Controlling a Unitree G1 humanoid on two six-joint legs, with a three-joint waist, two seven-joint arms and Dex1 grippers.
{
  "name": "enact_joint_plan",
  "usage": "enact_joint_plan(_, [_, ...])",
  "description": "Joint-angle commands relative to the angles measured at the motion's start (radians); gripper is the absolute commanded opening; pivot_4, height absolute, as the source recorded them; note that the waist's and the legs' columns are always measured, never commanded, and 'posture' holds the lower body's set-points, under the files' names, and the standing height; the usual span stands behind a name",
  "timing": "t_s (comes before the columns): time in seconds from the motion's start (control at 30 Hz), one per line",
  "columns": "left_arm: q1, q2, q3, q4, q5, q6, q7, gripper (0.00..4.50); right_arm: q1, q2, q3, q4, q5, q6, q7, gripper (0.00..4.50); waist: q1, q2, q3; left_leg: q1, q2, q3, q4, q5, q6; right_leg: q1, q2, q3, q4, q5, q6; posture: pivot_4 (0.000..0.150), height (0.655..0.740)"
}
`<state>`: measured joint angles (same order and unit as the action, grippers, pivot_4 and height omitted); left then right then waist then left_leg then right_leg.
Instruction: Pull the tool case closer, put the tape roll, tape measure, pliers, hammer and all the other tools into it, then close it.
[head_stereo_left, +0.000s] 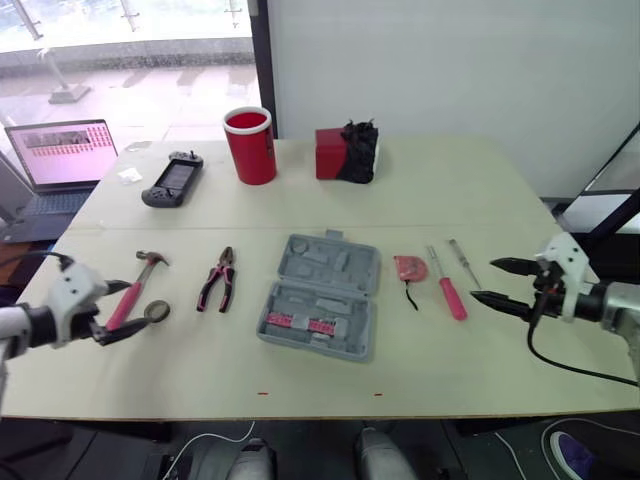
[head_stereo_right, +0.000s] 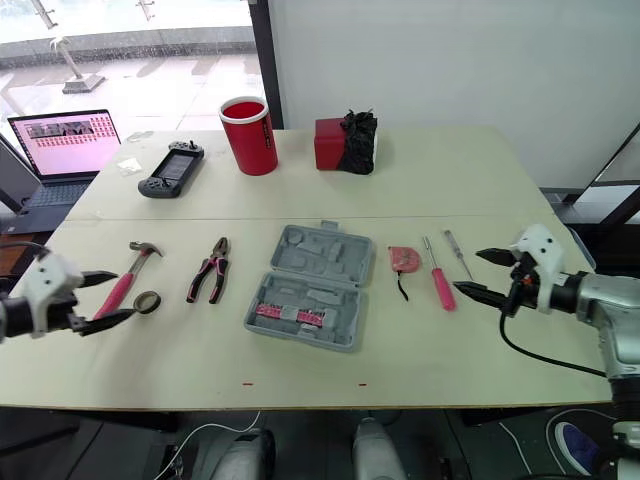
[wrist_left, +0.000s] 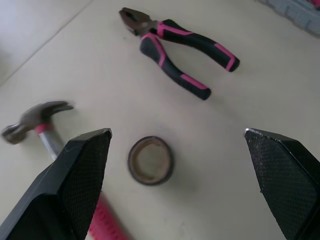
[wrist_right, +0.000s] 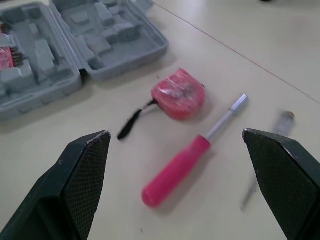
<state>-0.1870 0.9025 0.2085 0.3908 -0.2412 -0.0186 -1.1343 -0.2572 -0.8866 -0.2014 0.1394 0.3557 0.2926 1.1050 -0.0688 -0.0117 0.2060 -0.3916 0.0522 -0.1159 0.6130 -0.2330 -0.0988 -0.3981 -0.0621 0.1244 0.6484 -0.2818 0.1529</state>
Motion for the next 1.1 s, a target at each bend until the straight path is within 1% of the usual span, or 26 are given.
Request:
enact_joint_plan(0.03, [-0.066,-0.05,-0.053,-0.061,0.022,0.016,0.047,3.94,0.003,0.041,0.088,-0.132,-0.028,0.044,-0.045,4.5,0.002,0.0,0.0,0.0,0.0,0.0,0.001,0.0,0.0,0.0,0.0,0.0,0.0,0.0,0.0,0.15,0.74])
enact_joint_plan(0.07, [-0.078,-0.063,-0.067,-0.058,0.033,0.007,0.052,3.62,0.0,0.051,0.112,-0.135,-0.059,0.034,-0.069,4.5,0.002,-0.001,0.0,0.0,0.0,0.0,0.001,0.0,0.0,0.001,0.0,0.0,0.0,0.0,0.0,0.15,0.74])
enact_joint_plan(0.17, [-0.098,-0.093,-0.102,-0.049,0.059,-0.048,0.06,2.13,-0.021,0.102,0.165,-0.1,-0.144,-0.017,-0.16,3.62,0.001,-0.001,0.0,-0.001,0.0,0.0,0.001,0.0,0.0,0.001,0.0,0.0,-0.001,0.0,0.0,0.15,0.74])
enact_joint_plan(0.2, [-0.099,-0.096,-0.111,-0.045,0.063,-0.056,0.056,1.72,-0.024,0.117,0.173,-0.098,-0.147,-0.015,-0.172,3.23,-0.001,-0.001,0.0,-0.001,0.0,0.0,0.001,0.0,0.0,0.0,0.0,0.0,-0.001,0.0,0.0,0.15,0.74])
enact_joint_plan(0.3, [-0.126,-0.104,-0.138,0.01,0.092,-0.099,0.062,0.16,-0.039,0.143,0.189,-0.089,-0.159,-0.009,-0.193,1.7,-0.002,-0.001,0.0,0.0,0.0,0.0,0.0,0.0,0.0,0.0,0.0,0.0,0.0,0.0,0.0,0.15,0.74])
enact_joint_plan(0.33, [-0.145,-0.109,-0.148,0.037,0.104,-0.119,0.064,0.0,-0.043,0.146,0.198,-0.088,-0.166,-0.007,-0.191,1.1,-0.001,-0.001,0.0,0.0,0.0,0.0,0.0,0.0,0.0,0.0,0.0,0.0,0.0,0.0,0.0,0.15,0.74])
enact_joint_plan(0.4, [-0.193,-0.124,-0.171,0.099,0.118,-0.147,0.057,0.0,-0.051,0.153,0.22,-0.087,-0.176,-0.003,-0.186,0.14,0.0,-0.001,0.0,0.0,0.0,0.0,0.001,0.0,0.0,0.0,0.0,0.0,0.0,0.0,0.0,0.15,0.74])
enact_joint_plan(0.43, [-0.217,-0.132,-0.188,0.129,0.124,-0.153,0.036,0.0,-0.056,0.156,0.232,-0.086,-0.179,0.011,-0.185,0.06,0.001,-0.001,0.0,0.0,0.0,0.0,0.001,0.0,0.0,0.0,0.0,0.0,0.0,0.0,0.0,0.15,0.74])
enact_joint_plan(0.57, [-0.337,-0.17,-0.242,0.271,0.155,-0.2,-0.01,0.0,-0.096,0.192,0.278,-0.058,-0.225,0.03,-0.228,0.06,0.003,-0.001,0.0,0.0,0.0,-0.001,0.001,0.0,0.0,0.001,0.0,0.0,0.0,0.0,0.0,0.15,0.74])
enact_joint_plan(0.8, [-0.517,-0.276,-0.316,0.483,0.217,-0.25,-0.051,0.0,-0.15,0.256,0.371,-0.03,-0.3,0.078,-0.268,0.06,-0.001,-0.001,0.0,0.0,0.0,-0.001,0.001,0.0,0.0,0.0,0.0,0.0,0.0,0.0,0.001,0.15,0.74])
enact_joint_plan(0.93, [-0.61,-0.334,-0.335,0.605,0.254,-0.263,-0.013,0.0,-0.184,0.278,0.389,-0.013,-0.323,0.105,-0.29,0.06,-0.001,-0.001,0.0,-0.001,-0.001,-0.001,0.001,0.0,0.0,0.0,0.0,0.0,0.0,0.0,0.001,0.15,0.74])
enact_joint_plan(1.1, [-0.687,-0.383,-0.36,0.727,0.3,-0.308,0.009,0.0,-0.226,0.32,0.412,0.02,-0.338,0.118,-0.298,0.06,-0.001,-0.001,0.0,-0.001,-0.001,-0.002,0.001,0.0,0.0,0.0,0.001,0.0,0.0,0.0,0.001,0.15,0.74])
